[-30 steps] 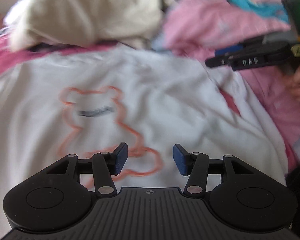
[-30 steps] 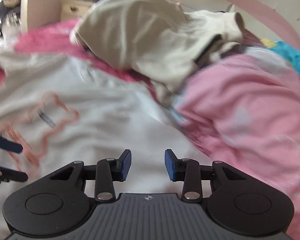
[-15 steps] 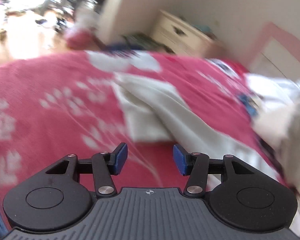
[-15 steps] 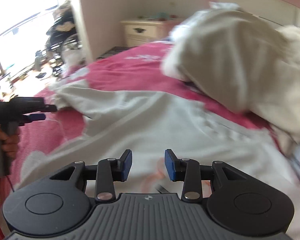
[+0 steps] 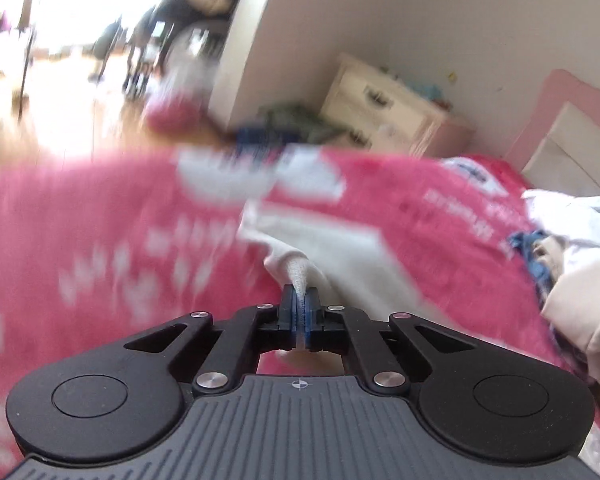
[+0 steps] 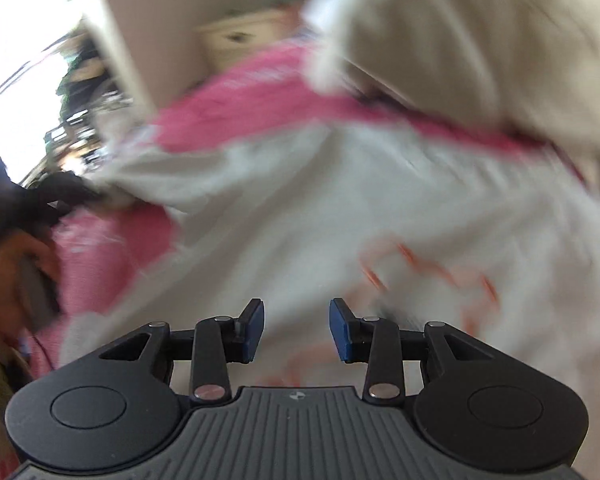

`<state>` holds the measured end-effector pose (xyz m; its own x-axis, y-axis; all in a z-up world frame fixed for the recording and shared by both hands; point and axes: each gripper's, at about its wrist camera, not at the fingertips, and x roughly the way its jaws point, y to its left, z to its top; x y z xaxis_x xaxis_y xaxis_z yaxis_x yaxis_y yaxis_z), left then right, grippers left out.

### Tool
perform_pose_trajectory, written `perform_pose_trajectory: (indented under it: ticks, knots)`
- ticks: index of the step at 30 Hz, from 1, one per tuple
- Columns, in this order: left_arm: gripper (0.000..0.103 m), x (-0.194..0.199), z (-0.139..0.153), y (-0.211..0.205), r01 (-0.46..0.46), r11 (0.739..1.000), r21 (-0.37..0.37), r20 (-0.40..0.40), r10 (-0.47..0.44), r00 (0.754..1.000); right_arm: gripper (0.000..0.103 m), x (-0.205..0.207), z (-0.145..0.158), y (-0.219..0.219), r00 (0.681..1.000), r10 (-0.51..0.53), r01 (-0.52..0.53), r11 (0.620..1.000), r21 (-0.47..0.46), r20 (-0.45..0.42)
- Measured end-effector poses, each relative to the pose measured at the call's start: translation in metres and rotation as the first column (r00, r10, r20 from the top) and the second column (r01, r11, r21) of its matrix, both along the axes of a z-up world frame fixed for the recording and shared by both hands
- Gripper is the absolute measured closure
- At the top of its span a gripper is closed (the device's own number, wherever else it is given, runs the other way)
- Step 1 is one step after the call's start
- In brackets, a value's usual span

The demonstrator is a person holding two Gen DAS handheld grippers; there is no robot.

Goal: Fold clothes
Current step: 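Grasp the sweatshirt sleeve cuff with the left gripper and lift it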

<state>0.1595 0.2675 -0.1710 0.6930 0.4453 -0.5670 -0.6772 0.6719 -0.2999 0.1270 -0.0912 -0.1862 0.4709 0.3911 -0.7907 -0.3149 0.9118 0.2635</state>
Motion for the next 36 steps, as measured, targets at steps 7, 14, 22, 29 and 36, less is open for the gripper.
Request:
perform_pose_trajectory:
  ticks: [7,14,22,29,36]
  knots:
    - [0.102,0.064,0.106,-0.041,0.239,0.885,0.399,-0.071,-0.23,0.971,0.065,-0.02,-0.022,-0.047,0.992,-0.119,0.122,0.988,0.093,-0.041]
    - [0.102,0.082,0.142,-0.006,0.446,0.741,0.502,-0.427,-0.236,0.873,0.064,-0.028,-0.014,-0.05,0.996,-0.084,0.085,0.995,0.057,-0.009]
    - [0.102,0.079,0.118,0.114,0.309,0.915,0.259,-0.582,-0.107,0.806,0.064,-0.026,-0.016,-0.043,0.998,-0.067,0.067,0.998,0.012,-0.003]
    - [0.101,0.057,0.059,0.169,0.294,0.951,0.098,-0.774,-0.113,0.623,0.06,-0.025,-0.017,-0.029,0.998,-0.056,0.057,0.997,-0.045,0.011]
    - [0.094,0.048,-0.001,0.187,0.271,0.96,0.071,-0.871,-0.073,0.485,0.06,-0.023,-0.017,-0.025,0.998,-0.056,0.057,0.996,-0.065,0.008]
